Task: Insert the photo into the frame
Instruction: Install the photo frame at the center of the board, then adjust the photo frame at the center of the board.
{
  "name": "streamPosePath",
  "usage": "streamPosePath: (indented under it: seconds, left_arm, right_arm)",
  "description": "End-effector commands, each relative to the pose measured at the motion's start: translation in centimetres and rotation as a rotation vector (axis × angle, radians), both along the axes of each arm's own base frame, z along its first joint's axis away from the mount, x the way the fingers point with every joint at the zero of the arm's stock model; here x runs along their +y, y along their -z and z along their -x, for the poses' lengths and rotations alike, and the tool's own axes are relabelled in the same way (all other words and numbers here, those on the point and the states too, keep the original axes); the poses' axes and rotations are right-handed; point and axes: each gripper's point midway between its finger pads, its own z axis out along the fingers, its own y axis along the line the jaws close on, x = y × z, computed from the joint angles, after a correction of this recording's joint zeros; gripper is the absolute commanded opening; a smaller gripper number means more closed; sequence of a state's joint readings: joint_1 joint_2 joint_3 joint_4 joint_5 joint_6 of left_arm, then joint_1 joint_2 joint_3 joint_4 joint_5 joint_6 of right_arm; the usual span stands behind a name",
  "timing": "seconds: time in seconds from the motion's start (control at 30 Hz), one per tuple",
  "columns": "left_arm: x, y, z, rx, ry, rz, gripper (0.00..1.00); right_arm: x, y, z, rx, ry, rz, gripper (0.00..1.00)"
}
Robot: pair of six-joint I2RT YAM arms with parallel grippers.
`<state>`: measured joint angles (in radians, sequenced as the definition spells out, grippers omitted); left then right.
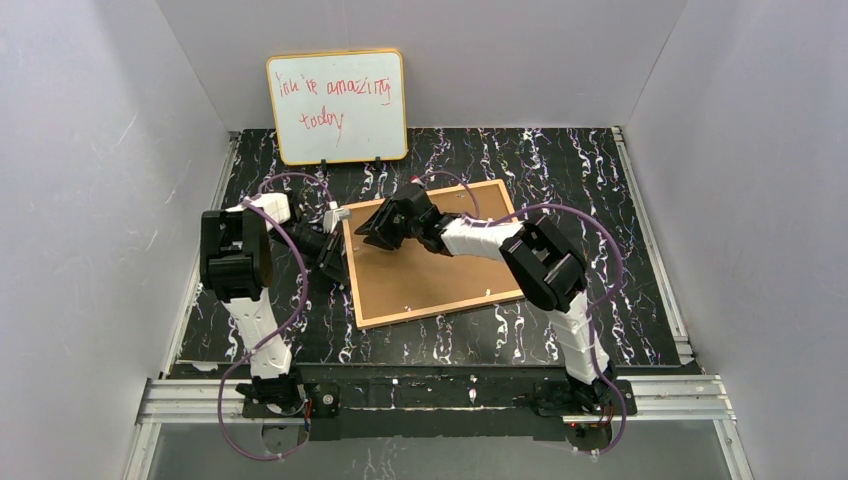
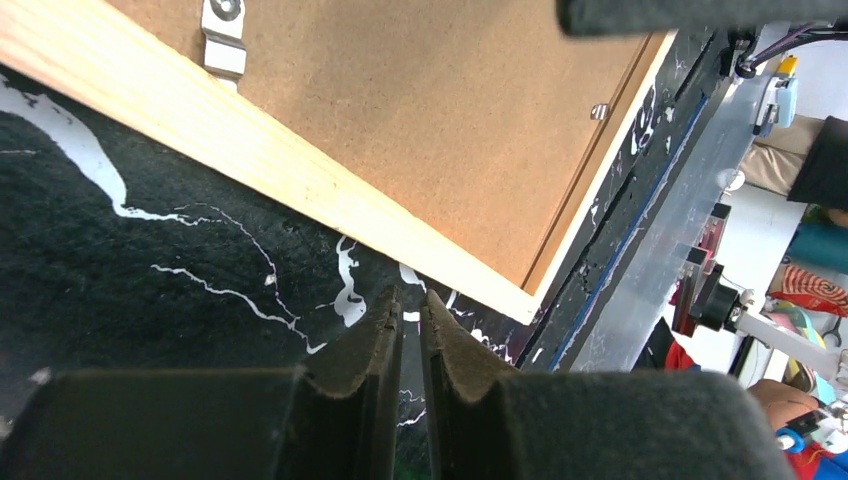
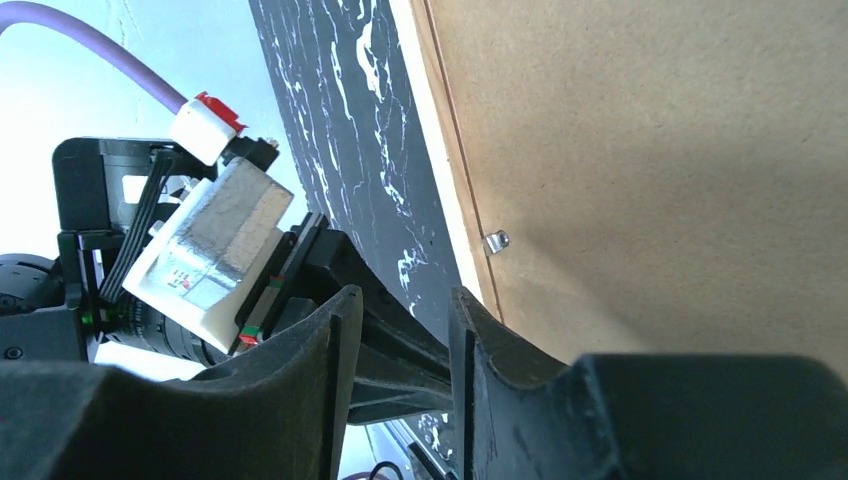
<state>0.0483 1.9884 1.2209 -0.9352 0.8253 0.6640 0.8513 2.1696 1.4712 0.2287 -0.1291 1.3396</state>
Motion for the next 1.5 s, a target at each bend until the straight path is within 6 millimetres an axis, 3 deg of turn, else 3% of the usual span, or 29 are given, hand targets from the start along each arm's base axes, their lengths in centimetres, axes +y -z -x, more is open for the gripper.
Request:
streamPosePath:
  seconds: [0.0,0.07,0.13,0.3,0.4,0.47,0.57,0.67,0.8,0.9,1.0,1.07,1.13,1.2,1.27,1.33,1.47]
  left_arm:
    - [0.7,-1.7,-0.6,-0.027,0.010,0.012,0.12]
    - [1.1,-1.8,-1.1,-0.046,-0.001,0.004,0.12]
    - [1.4,-1.3,-1.2,-0.068,0.006,-0.022,0.13]
    - [1.5,0.9,-0.3,-0.124,0.060,-0.116,0.13]
    - [-0.2,1.7,1.1,-0.145,0.146,-0.145,0.13]
    - [-1.2,1.9,1.7,-0.160,0.185,-0.159,0.13]
    - [-3.2,1.9,3.0,-0.174,0.253,-0.161,0.14]
    - [-5.7,1.5,5.3,-0.183,0.357,-0.143,0.14]
    - [-8.1,0.3,9.4,-0.181,0.533,-0.074,0.19]
    - [-7.8,-1.9,8.6,-0.225,0.588,-0.053,0.27]
    - [-6.6,-5.0,2.9,-0.335,0.516,-0.057,0.45]
    - [-4.6,-6.1,-2.9,-0.396,0.377,-0.085,0.52]
    - [-2.6,-6.7,-8.6,-0.438,0.240,-0.109,0.58]
    - [-1.0,-6.2,-12.9,-0.437,0.138,-0.128,0.60]
    - [-0.2,-5.1,-15.5,-0.418,0.081,-0.145,0.60]
    - [-0.2,-3.6,-16.7,-0.396,0.057,-0.155,0.60]
    - [-0.6,-1.4,-17.5,-0.357,0.012,-0.137,0.56]
  right_arm:
    - [-2.2,-2.7,-1.8,-0.092,0.008,0.029,0.47]
    - [-4.6,-3.6,-3.2,-0.150,0.027,0.098,0.53]
    - [-8.4,-4.6,-5.2,-0.193,0.076,0.167,0.61]
    - [-21.7,-5.8,-9.3,-0.187,0.236,0.287,0.84]
    - [-29.3,-4.7,-10.9,-0.135,0.326,0.363,0.89]
    - [-32.8,-4.0,-11.5,-0.113,0.360,0.382,0.91]
    - [-35.9,-2.4,-12.0,-0.073,0.379,0.405,0.91]
    - [-37.1,-1.3,-12.2,-0.032,0.365,0.394,0.92]
    - [-37.1,-1.7,-12.5,-0.033,0.355,0.380,0.92]
    - [-37.9,-2.5,-12.5,-0.039,0.364,0.409,0.93]
    - [-38.5,-3.3,-11.0,-0.029,0.369,0.438,0.94]
    - [-38.7,-3.6,-9.1,-0.007,0.367,0.436,0.96]
    - [-38.5,-3.3,-6.6,0.033,0.346,0.427,0.97]
    - [-38.4,-3.0,-3.8,0.070,0.325,0.423,0.98]
    - [-38.1,-2.7,-1.0,0.101,0.303,0.397,0.99]
    - [-38.0,-2.3,1.6,0.135,0.284,0.383,0.99]
    - [-38.1,-0.6,6.1,0.214,0.265,0.384,0.99]
